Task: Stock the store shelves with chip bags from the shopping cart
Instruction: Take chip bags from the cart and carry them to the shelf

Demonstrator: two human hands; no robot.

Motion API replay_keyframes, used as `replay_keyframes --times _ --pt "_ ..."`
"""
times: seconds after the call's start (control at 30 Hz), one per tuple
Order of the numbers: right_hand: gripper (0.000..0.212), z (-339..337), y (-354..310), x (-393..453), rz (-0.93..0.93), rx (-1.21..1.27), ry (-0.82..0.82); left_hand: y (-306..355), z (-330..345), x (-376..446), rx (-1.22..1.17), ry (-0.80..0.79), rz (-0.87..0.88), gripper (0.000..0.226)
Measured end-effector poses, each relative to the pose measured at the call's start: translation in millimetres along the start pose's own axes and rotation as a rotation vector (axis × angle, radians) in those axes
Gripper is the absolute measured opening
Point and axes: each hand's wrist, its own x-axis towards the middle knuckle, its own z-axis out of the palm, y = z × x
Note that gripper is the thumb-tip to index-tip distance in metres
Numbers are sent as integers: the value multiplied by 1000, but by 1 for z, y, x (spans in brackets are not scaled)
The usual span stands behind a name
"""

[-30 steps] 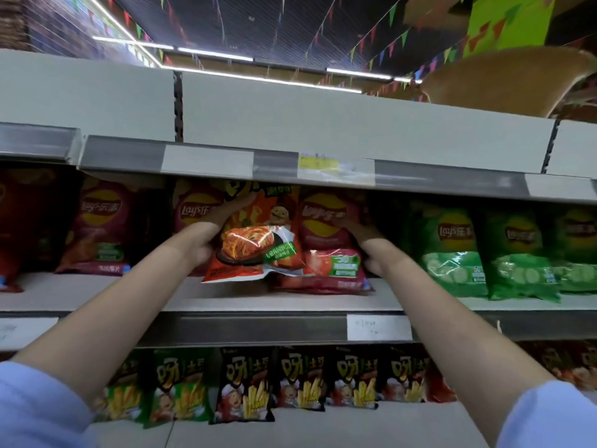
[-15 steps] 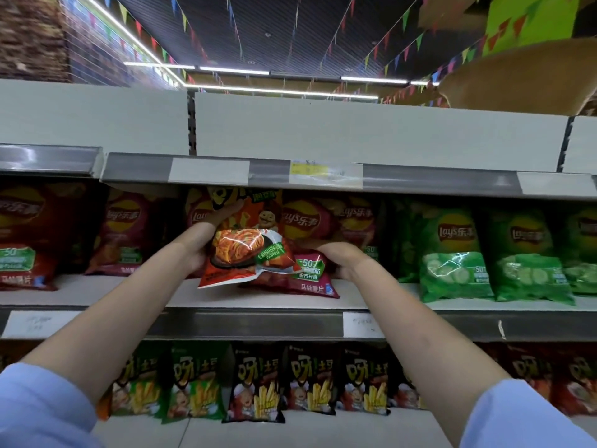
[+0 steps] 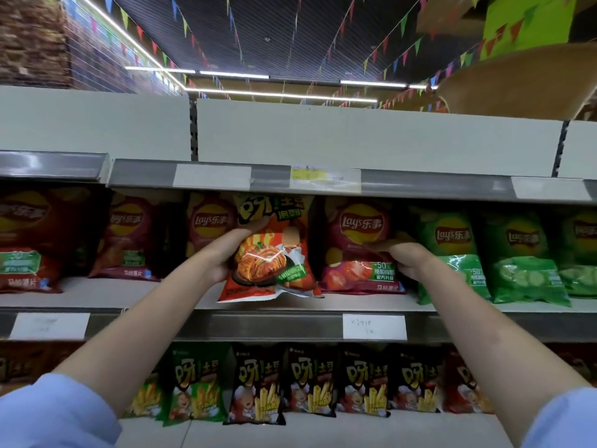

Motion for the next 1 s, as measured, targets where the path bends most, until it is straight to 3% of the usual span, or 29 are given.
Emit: replay_keyframes --times 0.13,0.3,0.4,0.57,0.67,0.7,0.8,1.0 --pt "78 8 -2 -8 -12 -356 191 -4 16 0 -1 -71 10 31" --pt "63 7 -17 -46 -83 -603 156 -7 47 -15 6 -145 19 36" --pt "74 -6 -19 -69 -113 -561 80 -11 68 -25 10 -173 9 57" --pt "59 -36 -26 -127 -113 -269 -100 -26 118 -50 -9 -220 -16 47" --pt "94 -65 -19 -161 -16 -297 -184 -40 154 -70 -21 -280 -27 64" --pt "94 -76 -15 -171 10 -315 -184 -45 167 -77 -40 -301 -29 69" --pt "51 -108 -1 -198 19 -278 -152 -60 204 -98 -62 -348 -48 73" --pt "56 -177 41 -264 115 -282 -9 -104 287 -142 -80 -478 -117 60"
